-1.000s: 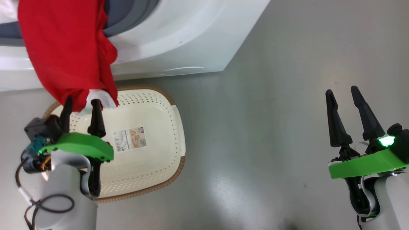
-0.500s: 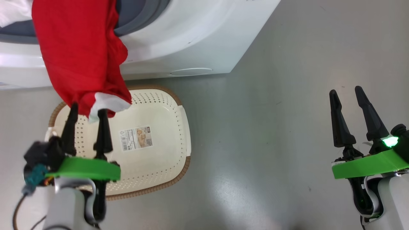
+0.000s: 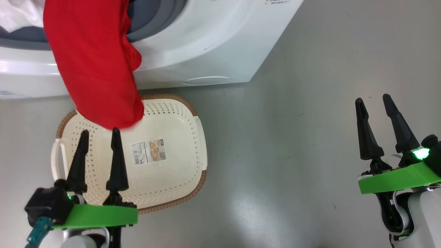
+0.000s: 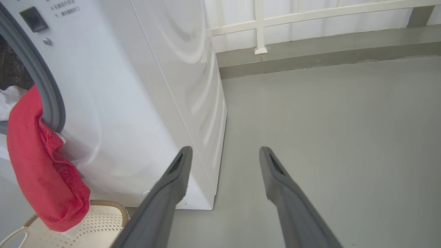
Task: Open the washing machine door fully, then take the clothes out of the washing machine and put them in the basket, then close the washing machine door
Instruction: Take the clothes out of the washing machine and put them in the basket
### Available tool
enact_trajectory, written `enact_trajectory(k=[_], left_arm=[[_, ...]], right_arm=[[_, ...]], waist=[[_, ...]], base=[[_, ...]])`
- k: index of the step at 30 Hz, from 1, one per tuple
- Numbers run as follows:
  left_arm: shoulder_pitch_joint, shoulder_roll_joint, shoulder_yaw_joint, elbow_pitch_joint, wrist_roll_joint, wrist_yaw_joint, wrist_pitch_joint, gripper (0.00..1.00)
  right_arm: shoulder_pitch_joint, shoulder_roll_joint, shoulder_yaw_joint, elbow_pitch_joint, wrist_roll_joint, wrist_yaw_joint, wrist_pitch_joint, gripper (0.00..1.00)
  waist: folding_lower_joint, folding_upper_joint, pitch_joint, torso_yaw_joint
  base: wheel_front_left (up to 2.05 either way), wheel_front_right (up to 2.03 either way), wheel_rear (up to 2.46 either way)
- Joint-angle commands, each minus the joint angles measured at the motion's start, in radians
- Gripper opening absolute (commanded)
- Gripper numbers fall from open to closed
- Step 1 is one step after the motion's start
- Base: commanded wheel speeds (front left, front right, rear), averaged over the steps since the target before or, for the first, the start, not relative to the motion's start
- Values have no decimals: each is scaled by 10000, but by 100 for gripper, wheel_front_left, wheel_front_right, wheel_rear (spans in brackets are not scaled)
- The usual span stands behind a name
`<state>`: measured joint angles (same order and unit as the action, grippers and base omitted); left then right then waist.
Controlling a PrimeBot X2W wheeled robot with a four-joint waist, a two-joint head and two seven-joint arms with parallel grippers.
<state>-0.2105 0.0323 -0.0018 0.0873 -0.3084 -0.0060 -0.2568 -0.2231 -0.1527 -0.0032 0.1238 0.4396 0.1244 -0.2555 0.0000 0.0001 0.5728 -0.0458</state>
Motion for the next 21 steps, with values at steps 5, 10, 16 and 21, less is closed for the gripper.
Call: enact_trajectory(k=[5,10,16,21], left_arm=[[446,180,152,-579,4,201,-49,100],[500,179,134,-648,-12,259,-49,100],[230,179,106,-603,-16,376,-49,100],[-767,179,-235,-245,278,362,-49,100]], right_arm=[[364,-157,192,-238,33,63,-63,100],[380,-150,204,-234,27,63,-63,100],[400,-139,194,-231,36,63,-63,100],[382,-132,170,-251,17,63,-63,100]], waist=[[0,-1,-16,27],[0,-1,-70,1],[0,-1,-64,25],[0,-1,28,117]], base=[[0,0,0],[0,0,0],[0,0,0],[0,0,0]])
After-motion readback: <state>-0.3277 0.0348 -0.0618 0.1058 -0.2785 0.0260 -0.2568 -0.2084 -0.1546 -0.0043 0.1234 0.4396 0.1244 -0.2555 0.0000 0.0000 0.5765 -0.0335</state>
